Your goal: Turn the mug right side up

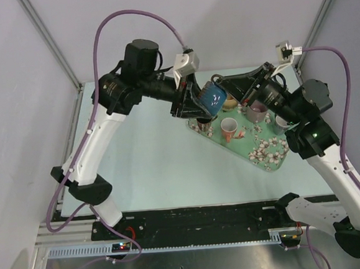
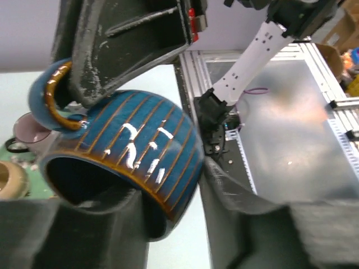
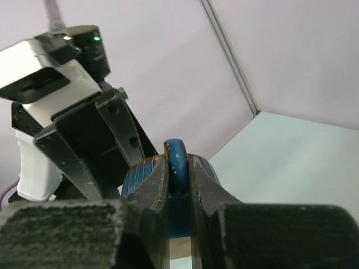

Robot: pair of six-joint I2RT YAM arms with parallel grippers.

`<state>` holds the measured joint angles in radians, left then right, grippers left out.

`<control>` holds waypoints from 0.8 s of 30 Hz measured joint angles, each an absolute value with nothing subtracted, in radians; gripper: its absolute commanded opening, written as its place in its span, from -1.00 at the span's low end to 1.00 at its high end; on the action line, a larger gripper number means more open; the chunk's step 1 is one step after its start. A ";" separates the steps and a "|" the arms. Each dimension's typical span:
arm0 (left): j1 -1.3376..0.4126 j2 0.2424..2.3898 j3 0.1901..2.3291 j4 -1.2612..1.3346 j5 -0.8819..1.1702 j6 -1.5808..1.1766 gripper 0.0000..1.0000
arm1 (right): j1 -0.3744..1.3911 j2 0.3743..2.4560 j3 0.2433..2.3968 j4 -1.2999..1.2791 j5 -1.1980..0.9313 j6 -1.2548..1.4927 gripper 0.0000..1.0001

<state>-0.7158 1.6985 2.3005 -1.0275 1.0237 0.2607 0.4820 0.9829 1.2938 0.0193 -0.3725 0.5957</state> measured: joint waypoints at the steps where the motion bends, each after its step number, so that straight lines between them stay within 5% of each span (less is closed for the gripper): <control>1: -0.718 1.702 2.300 -1.026 1.018 0.253 -0.82 | 0.482 0.988 1.294 0.025 -0.388 0.604 -1.00; 4: -0.727 1.720 2.302 -1.034 1.070 0.202 -0.98 | 0.483 1.000 1.290 0.045 -0.406 0.586 -0.99; 5: -0.734 1.723 2.304 -1.035 1.055 0.184 -0.99 | 0.478 1.000 1.286 0.043 -0.413 0.578 -0.83; 8: -0.744 1.737 2.306 -1.026 1.010 0.148 -1.00 | 0.445 0.998 1.274 0.025 -0.418 0.577 0.56; 10: -0.763 1.757 2.305 -1.026 0.870 0.147 -1.00 | 0.406 0.993 1.274 -0.041 -0.385 0.594 0.88; 17: -0.880 1.909 2.259 -1.028 0.398 0.300 -1.00 | 0.125 0.945 1.287 -0.531 -0.027 0.603 0.99; 24: -1.061 2.150 2.302 -1.047 0.292 0.545 -1.00 | -0.216 0.966 1.288 -0.889 0.111 0.546 0.99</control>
<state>-1.0611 2.1502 2.3024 -1.0470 0.2924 0.5446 -0.2165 0.9661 1.2884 -0.8890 0.1108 0.5457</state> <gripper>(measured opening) 0.191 0.992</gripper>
